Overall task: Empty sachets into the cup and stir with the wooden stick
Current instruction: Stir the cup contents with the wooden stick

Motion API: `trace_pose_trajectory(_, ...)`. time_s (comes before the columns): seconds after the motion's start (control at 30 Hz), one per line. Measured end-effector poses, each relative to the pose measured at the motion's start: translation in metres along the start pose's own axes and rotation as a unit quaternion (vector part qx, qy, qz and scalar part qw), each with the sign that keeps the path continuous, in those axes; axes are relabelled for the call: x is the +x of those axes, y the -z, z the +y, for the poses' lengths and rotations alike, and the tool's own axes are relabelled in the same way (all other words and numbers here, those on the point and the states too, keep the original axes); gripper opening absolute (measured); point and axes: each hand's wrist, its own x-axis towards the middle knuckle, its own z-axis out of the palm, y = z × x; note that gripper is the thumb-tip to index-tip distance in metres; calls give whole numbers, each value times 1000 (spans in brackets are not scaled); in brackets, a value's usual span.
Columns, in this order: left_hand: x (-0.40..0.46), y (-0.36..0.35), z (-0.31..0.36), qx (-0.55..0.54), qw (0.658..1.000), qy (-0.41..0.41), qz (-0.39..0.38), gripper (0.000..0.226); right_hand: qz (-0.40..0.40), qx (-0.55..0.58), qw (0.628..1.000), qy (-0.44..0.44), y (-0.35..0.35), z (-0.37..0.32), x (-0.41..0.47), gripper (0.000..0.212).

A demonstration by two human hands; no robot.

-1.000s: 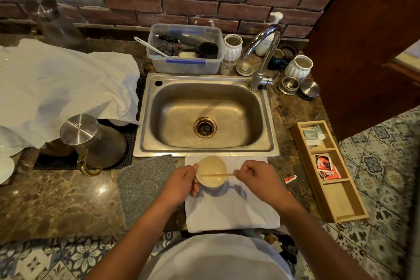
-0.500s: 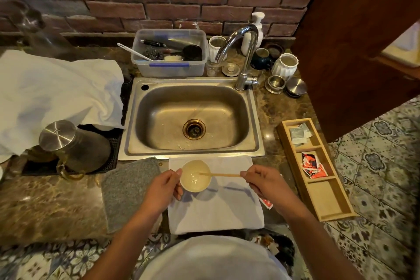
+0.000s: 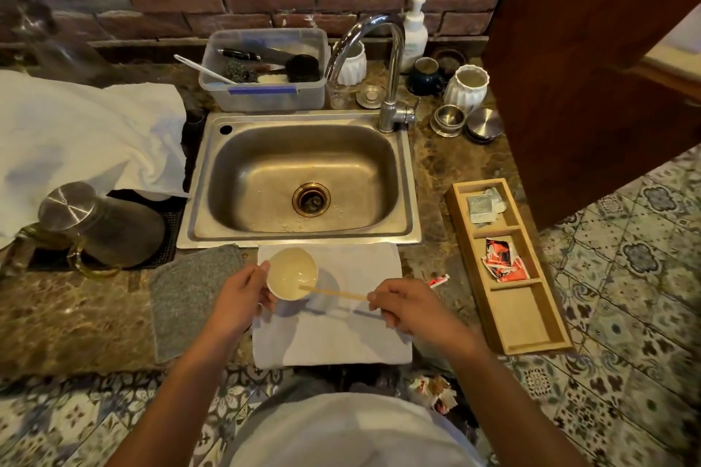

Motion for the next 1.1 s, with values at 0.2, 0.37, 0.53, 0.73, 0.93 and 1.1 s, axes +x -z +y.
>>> trace_pose_trajectory(0.2, -7, -4, 5, -4, 1000, 12, 25, 40, 30, 240, 970, -5, 29, 24, 2, 27)
trace_pose_trajectory(0.37, -8, -5, 7, 4, 999, 23, 31, 38, 41, 242, 968, -60, 32, 57, 7, 18)
trace_pose_trajectory(0.53, -10, -7, 10, 1, 999, 20, 34, 36, 87, 194, 967, -139, 7, 79, 23, 13)
trace_pose_trajectory(0.73, -10, -6, 13, 1, 999, 15, 30, 37, 68, 126, 967, -213, -20, 81, 44, 16)
trace_pose_trajectory(0.93, -10, -7, 15, 17, 999, 4, 30, 36, 82, -13, 974, -209, -22, 74, 43, 26)
trace_pose_trajectory(1.1, -11, -8, 16, 22, 999, 1, 39, 36, 88, -57, 971, -214, -20, 71, 44, 29)
